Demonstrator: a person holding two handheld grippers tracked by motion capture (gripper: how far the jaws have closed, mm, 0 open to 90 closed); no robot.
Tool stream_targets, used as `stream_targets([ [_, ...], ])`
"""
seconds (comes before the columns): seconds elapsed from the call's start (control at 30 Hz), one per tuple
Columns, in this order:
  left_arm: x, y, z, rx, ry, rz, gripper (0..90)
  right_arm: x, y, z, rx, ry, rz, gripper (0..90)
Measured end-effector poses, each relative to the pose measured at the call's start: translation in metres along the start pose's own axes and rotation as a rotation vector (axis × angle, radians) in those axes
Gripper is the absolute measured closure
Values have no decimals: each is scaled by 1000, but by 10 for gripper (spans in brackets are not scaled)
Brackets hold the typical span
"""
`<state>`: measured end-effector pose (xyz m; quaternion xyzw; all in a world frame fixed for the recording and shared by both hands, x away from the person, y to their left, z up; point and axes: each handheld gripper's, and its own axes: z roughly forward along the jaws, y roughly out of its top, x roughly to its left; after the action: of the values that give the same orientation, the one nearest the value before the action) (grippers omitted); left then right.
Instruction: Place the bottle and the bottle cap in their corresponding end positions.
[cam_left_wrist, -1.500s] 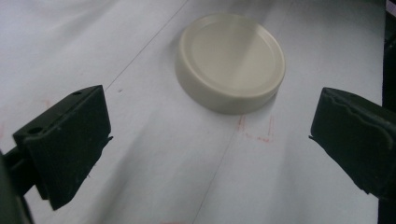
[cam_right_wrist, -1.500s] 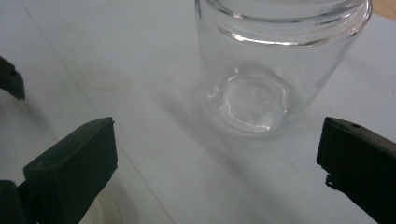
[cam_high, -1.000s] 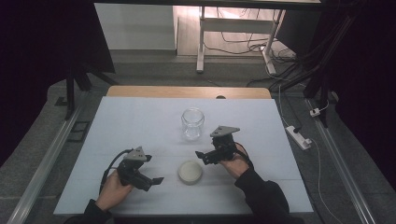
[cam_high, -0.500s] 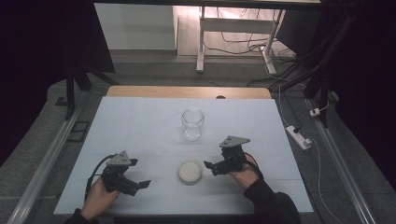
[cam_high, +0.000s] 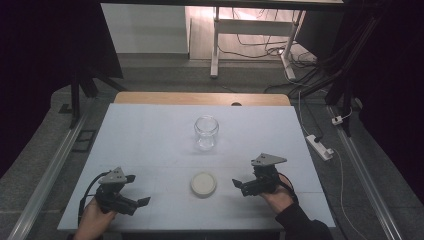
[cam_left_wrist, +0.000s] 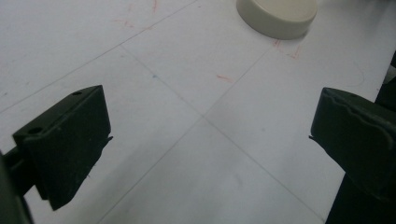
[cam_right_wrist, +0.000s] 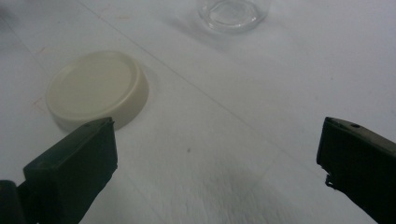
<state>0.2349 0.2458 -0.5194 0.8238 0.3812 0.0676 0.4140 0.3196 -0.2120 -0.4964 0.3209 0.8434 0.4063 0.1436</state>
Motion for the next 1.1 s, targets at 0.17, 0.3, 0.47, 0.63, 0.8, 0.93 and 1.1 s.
stream_targets([
  [0.17, 1, -9, -9, -8, 24, -22, 0, 1, -13, -14, 14, -21, 11, 0],
  [0.3, 3, -18, -18, -18, 47, -42, 0, 3, -23, -26, 20, -42, 21, 0],
  [0.47, 3, -26, -28, -31, 69, -59, 0, 2, -36, -44, 9, -76, 49, 0],
  [0.63, 3, -34, -36, -35, 97, -73, 0, 0, -49, -60, 6, -106, 82, 0],
  [0.8, 3, -41, -40, -20, 121, -86, 0, 1, -59, -71, 17, -130, 102, 0],
  [0.93, 2, -44, -43, -5, 134, -96, 0, 3, -65, -76, 34, -144, 108, 0],
  [1.1, 0, -48, -46, 18, 154, -98, 0, 4, -69, -83, 43, -161, 118, 0],
])
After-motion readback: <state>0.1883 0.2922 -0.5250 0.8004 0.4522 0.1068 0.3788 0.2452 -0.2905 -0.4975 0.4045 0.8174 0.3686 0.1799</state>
